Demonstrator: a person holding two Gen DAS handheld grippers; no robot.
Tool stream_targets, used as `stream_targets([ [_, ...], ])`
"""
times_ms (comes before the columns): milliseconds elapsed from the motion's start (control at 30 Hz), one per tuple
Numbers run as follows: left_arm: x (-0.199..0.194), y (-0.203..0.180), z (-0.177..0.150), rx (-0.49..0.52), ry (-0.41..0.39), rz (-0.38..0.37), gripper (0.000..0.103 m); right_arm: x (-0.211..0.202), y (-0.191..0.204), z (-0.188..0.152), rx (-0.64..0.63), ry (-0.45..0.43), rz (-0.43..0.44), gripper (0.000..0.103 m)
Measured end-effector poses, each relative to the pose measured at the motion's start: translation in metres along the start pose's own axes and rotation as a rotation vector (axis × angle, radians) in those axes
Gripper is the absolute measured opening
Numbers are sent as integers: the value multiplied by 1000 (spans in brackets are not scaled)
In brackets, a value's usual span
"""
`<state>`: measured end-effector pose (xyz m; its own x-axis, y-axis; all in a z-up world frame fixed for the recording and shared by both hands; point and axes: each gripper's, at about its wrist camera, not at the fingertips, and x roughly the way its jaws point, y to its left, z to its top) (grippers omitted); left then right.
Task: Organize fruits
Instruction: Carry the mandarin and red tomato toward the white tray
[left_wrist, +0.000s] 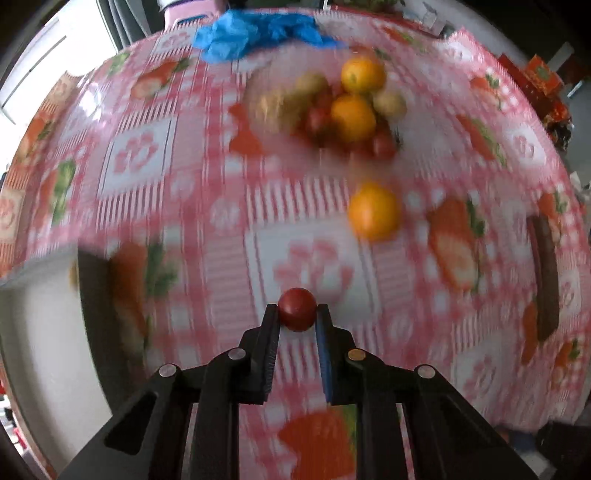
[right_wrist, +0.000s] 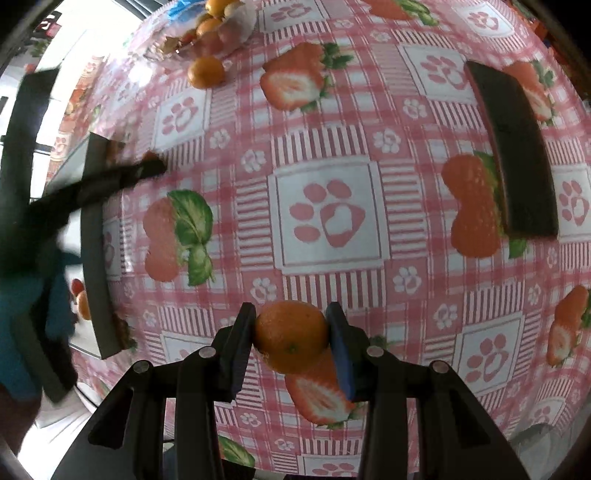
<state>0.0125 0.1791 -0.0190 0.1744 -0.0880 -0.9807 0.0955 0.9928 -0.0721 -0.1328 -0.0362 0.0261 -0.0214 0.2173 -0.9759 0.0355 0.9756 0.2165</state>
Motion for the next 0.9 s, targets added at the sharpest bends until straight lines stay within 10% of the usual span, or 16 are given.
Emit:
stream_targets([
  [300,-12,0,-73,10,70,63,21,18,6,-21,-8,43,-58,43],
  [900,-14,8,-95,23,92,48,21,27,16,-16,-57,57,-127,44],
])
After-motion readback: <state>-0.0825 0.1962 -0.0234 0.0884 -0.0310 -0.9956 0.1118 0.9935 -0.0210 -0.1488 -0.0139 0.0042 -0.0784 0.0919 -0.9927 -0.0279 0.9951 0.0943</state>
